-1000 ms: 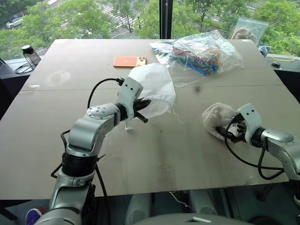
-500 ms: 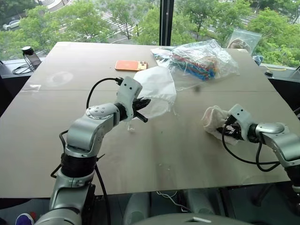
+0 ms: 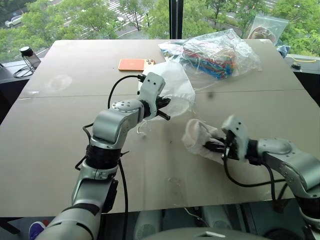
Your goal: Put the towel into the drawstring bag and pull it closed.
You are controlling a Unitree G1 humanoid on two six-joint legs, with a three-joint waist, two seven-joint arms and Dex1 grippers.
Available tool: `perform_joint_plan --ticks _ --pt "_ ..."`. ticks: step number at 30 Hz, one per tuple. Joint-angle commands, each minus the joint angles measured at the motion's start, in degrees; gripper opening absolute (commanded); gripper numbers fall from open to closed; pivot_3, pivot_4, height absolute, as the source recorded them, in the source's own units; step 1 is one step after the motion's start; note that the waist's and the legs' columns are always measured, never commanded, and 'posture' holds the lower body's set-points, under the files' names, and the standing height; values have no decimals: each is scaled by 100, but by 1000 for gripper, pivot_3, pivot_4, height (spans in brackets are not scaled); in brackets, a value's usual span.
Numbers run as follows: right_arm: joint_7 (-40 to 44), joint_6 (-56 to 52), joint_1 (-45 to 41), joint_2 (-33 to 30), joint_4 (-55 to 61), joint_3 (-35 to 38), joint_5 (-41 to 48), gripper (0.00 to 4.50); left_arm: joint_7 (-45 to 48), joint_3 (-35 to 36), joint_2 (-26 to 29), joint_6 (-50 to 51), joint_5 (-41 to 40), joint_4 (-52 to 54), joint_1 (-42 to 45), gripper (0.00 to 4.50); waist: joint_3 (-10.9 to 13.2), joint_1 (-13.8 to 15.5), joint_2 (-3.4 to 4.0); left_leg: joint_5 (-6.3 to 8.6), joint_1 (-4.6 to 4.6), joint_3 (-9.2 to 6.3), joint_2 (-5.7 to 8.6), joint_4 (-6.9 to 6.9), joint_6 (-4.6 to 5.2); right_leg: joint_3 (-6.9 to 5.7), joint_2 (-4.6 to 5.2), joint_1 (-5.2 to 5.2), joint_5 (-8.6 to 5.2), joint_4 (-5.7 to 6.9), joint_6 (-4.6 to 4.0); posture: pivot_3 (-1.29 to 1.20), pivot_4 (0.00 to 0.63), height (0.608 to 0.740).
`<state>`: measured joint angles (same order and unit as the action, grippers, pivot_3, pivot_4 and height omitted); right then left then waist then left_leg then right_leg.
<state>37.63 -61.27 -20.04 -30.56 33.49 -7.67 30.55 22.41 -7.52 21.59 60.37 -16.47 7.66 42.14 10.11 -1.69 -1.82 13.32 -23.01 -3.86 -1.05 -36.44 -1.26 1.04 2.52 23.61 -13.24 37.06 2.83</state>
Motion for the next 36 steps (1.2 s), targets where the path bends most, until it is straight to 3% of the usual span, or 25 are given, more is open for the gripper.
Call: perform_joint_plan --ticks 1,7,11,19,28,33,36 --pt "-471 -305 -591 474 -242 -255 -38 20 177 -197 -50 -262 44 158 121 0 5 3 8 0 -1 3 2 0 0 1 3 1 0 0 0 0 150 740" --pt "-1298 -91 -1193 1222 -1348 -576 -702 20 538 -197 -73 -27 -324 696 1 0 8 57 12 0 -1 6 14 0 0 2 15 2 0 1 1 0 150 740" --pt "-1834 -58 -1225 1799 -1943 -84 -805 20 780 -51 84 203 -617 1044 -172 0 9 57 14 0 0 8 14 1 0 5 15 5 0 6 1 0 150 740" --pt "-2092 -274 -1300 2912 -2043 1332 253 19 938 231 386 714 -976 1271 -419 0 13 28 20 0 4 11 14 -1 1 9 15 9 0 29 0 0 150 740" --pt "-2457 242 -1375 2561 -2445 1154 -250 19 1311 1089 331 1180 -1854 954 -95 0 14 -42 22 -1 11 13 17 -9 1 11 16 10 -1 53 -1 0 150 740" --pt "-1356 1108 -1173 1264 -1883 -532 -1071 19 1230 1697 169 1735 -2432 606 253 0 19 -76 29 0 9 16 30 -12 2 16 26 11 -2 52 3 0 150 740" --pt "-1229 1265 -1117 1163 -1835 -668 -1094 19 1205 1657 256 1824 -2477 491 350 0 19 -127 30 0 17 16 26 -10 2 20 19 12 -4 58 4 0 150 740"
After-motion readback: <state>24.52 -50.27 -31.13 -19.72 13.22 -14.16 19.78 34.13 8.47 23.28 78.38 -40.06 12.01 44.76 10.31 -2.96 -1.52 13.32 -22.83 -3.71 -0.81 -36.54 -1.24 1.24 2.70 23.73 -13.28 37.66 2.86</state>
